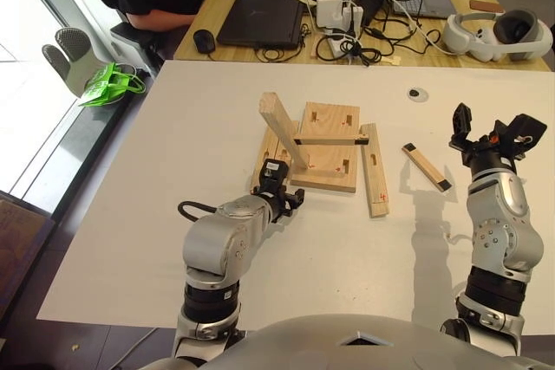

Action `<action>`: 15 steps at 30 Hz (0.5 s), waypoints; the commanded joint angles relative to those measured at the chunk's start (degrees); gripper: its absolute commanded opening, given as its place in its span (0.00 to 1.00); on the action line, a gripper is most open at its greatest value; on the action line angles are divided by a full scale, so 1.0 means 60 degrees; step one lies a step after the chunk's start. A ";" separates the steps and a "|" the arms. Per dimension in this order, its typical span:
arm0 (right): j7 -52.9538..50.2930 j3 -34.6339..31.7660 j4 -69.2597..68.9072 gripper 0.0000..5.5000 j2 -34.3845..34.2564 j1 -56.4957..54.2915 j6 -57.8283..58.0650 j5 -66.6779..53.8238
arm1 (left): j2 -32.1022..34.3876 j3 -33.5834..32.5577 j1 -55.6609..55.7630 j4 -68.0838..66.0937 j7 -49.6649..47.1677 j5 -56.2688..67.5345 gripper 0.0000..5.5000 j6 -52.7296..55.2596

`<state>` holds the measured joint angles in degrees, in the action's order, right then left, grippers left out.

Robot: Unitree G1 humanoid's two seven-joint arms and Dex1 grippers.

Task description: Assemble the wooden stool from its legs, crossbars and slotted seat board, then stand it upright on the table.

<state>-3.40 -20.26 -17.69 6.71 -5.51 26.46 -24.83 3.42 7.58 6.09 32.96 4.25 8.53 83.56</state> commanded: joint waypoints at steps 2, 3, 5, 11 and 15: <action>-0.0069 -0.0060 0.0079 0.85 0.0033 -0.0059 -0.0034 0.0068 | 0.0392 -0.0013 -0.0032 -0.0224 -0.0033 -0.0090 0.59 0.0079; -0.0070 -0.0067 0.0074 0.85 0.0037 -0.0050 -0.0037 0.0071 | 0.0410 -0.0036 0.0006 -0.0242 -0.0015 -0.0068 0.59 0.0065; -0.0077 -0.0052 0.0083 0.85 0.0023 -0.0053 -0.0032 0.0084 | 0.0392 -0.0120 0.0039 -0.0363 -0.0023 -0.0066 0.59 -0.0055; -0.0033 -0.0150 0.0155 0.85 0.0142 -0.0144 -0.0002 0.0072 | 0.0328 -0.0162 -0.0050 -0.0601 -0.0085 -0.0076 0.59 -0.0307; -0.0038 -0.0209 0.0072 0.85 0.0119 0.0016 0.0007 0.0068 | 0.0633 -0.0127 -0.0147 -0.0830 -0.0092 -0.0157 0.59 -0.0463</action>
<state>-3.34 -21.41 -17.10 7.28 -5.54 26.35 -24.37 6.06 6.84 6.48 30.17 4.13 8.45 79.71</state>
